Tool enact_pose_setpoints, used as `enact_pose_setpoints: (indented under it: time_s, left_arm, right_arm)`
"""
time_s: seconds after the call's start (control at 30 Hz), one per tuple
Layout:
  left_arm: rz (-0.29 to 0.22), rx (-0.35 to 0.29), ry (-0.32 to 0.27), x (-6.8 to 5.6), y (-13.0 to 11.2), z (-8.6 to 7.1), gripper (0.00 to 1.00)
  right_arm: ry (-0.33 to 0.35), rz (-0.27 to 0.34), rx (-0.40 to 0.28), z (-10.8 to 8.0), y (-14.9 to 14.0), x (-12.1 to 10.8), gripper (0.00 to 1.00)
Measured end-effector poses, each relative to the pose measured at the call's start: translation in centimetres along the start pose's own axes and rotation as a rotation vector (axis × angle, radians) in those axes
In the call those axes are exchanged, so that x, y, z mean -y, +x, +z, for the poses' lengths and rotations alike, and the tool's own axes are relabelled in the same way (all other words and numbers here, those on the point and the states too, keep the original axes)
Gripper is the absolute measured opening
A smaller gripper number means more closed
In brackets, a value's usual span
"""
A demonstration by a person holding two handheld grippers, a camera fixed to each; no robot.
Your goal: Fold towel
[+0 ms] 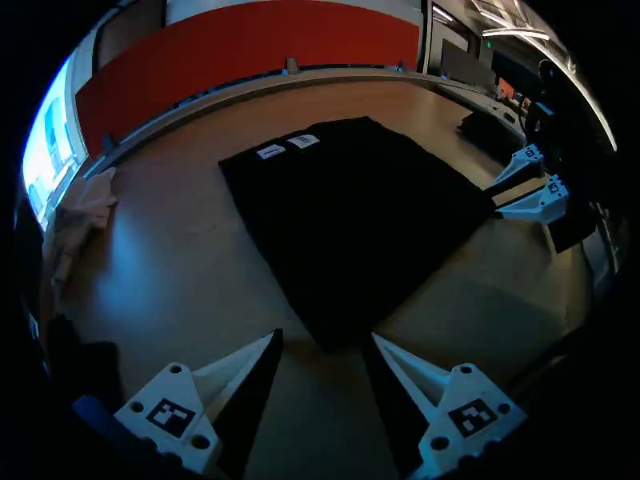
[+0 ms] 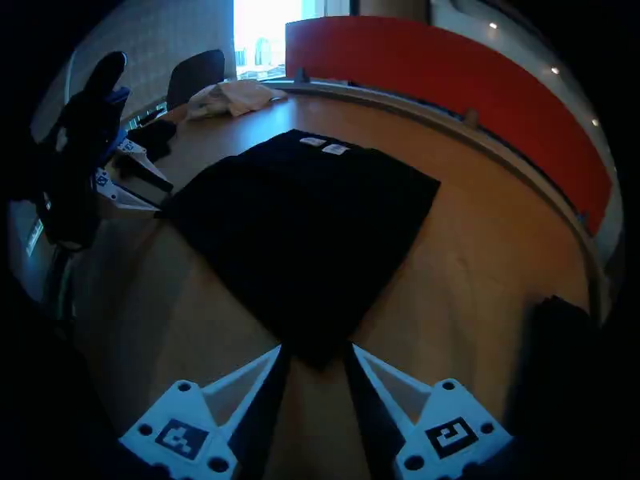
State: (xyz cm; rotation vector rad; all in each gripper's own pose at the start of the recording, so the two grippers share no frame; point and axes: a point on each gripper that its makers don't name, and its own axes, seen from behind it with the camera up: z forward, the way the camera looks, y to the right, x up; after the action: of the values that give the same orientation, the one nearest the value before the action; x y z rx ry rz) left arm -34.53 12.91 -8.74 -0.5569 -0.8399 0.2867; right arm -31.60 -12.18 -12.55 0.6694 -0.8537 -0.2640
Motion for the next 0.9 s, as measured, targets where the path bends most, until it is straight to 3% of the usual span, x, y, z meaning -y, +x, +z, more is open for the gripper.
enact_pose_setpoints:
  time_s: [0.37,0.53,0.73,0.9]
  left_arm:
    - [0.014,0.001,-0.004,-0.61,-0.02,0.06,0.54]
    - [0.007,0.006,-0.004,-0.71,-0.09,0.06,0.52]
    - [0.022,0.023,-0.006,-0.94,-0.11,0.14,0.22]
    - [0.023,0.020,0.008,-0.97,-0.02,0.14,0.11]
  right_arm:
    - [-0.003,0.012,0.002,-0.25,-0.18,-0.10,0.37]
    - [-0.008,0.023,0.000,-0.26,-0.17,-0.06,0.25]
    - [-0.015,0.048,0.007,-0.29,-0.13,-0.04,0.20]
    - [-0.011,0.057,0.007,-0.40,-0.14,0.12,0.18]
